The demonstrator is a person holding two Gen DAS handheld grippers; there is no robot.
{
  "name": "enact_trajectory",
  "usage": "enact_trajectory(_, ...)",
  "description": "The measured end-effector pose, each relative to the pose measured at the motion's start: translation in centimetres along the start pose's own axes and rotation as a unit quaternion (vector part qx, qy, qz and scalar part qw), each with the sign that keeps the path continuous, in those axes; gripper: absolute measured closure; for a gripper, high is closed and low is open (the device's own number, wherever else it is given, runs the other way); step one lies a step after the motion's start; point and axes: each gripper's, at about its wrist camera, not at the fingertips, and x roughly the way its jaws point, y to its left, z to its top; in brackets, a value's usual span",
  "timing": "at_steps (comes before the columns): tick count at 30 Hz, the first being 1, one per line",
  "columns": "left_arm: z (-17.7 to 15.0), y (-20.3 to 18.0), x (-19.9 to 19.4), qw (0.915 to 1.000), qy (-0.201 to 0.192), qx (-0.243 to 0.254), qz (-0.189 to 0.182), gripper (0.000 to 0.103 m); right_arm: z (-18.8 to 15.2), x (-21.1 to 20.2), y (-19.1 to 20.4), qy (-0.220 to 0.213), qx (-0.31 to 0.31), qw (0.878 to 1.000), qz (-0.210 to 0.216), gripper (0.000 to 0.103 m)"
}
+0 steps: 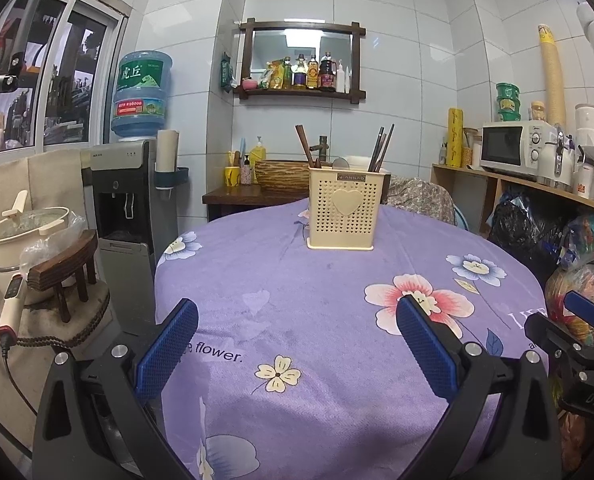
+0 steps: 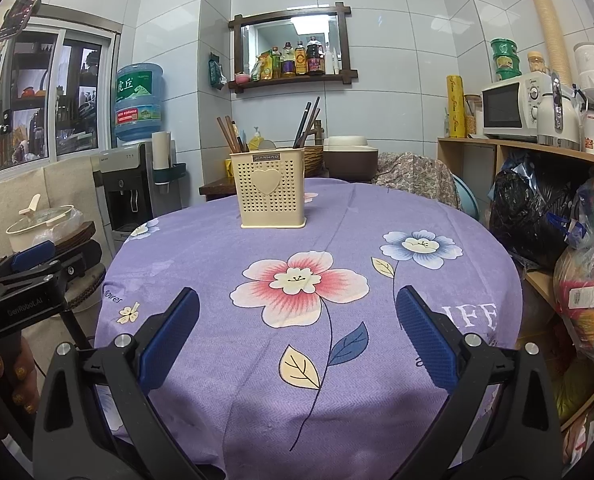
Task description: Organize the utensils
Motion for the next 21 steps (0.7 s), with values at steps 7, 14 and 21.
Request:
enact_trajectory(7,0.21,0.24,0.18,0.9999,0.007,-0.002,0.008,0.005,0.02,-0.01,-0.13,0.001,0.001,1.000,0.001,0.006)
enact_trajectory(14,0.33,0.10,0.14,0.9999,0.008,0.001,0.009,0.005,0.01,0.02,-0.14,0.002,0.002,1.000,0.002,0.006)
enact_trajectory(21,0.27,0.09,0.13,0.9999,0.009,0.002,0.009,0.005,0.11,0.07,-0.23,0.004,0.001,1.000,0.003,0.006)
